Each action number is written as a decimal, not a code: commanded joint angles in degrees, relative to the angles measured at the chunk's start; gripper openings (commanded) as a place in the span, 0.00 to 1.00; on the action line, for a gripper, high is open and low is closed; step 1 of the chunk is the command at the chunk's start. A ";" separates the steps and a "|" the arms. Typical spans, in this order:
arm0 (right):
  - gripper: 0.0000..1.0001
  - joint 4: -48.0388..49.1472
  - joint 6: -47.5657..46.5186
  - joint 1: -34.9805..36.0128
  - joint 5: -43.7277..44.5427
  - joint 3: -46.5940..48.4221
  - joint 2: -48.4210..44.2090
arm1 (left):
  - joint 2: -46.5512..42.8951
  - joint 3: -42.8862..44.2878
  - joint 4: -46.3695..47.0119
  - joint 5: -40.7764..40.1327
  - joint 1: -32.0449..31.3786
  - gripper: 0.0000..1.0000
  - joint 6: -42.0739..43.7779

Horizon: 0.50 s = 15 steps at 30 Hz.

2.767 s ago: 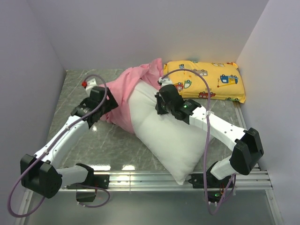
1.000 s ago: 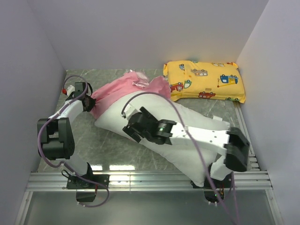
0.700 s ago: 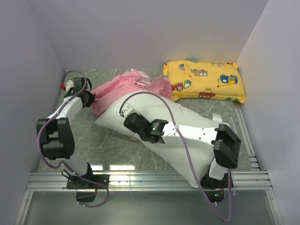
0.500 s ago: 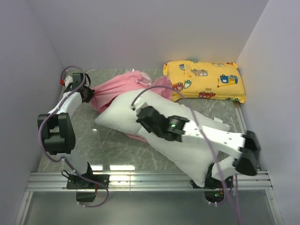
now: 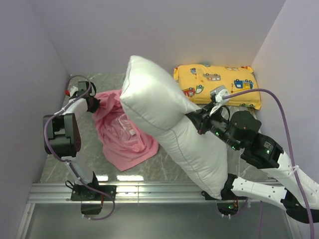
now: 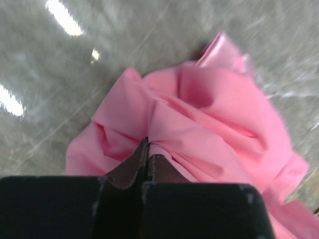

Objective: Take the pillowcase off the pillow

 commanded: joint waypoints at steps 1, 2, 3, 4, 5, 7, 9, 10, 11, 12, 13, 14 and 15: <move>0.00 10.26 3.23 -1.32 7.75 1.24 -0.22 | -4.23 -3.23 2.22 1.14 -1.38 0.00 -1.14; 0.00 11.40 3.58 -1.24 8.29 1.15 -0.40 | -4.84 -4.02 2.57 1.14 -1.73 0.01 -0.97; 0.00 12.72 3.50 -1.32 8.46 1.07 -0.75 | -5.02 -5.07 2.83 1.05 -2.00 0.00 -0.97; 0.00 14.21 3.06 -1.32 8.29 1.24 -0.49 | -5.20 -5.61 3.01 1.14 -2.18 0.00 -1.05; 0.00 14.05 2.88 -1.58 8.90 2.89 0.30 | -5.81 -6.22 3.71 1.75 -2.79 0.00 -0.79; 0.00 13.70 1.40 -1.59 9.52 5.62 4.51 | -7.04 -8.42 4.76 2.45 -3.58 0.01 -0.35; 0.00 15.36 0.51 -1.67 10.05 6.34 9.67 | -9.94 -11.04 6.86 3.68 -4.81 0.06 -0.18; 0.00 15.98 0.34 -1.85 9.70 6.86 11.54 | -10.99 -11.67 7.05 3.86 -5.25 0.09 0.00; 0.00 16.94 0.42 -2.11 9.70 6.78 13.64 | -13.09 -12.46 6.79 4.04 -5.43 0.13 0.17; 0.00 19.30 0.60 -2.55 9.61 6.69 17.75 | -14.15 -12.73 6.27 4.13 -5.43 0.19 0.52; 0.00 20.28 1.29 -2.90 9.61 7.12 20.06 | -16.43 -13.08 6.00 4.13 -6.82 0.21 0.96; 0.00 20.90 1.91 -3.43 9.61 7.65 24.95 | -17.67 -14.04 5.83 4.56 -7.18 0.27 1.05; 0.00 22.99 3.05 -4.22 9.52 8.09 27.44 | -19.07 -14.57 5.65 4.91 -7.27 0.31 1.14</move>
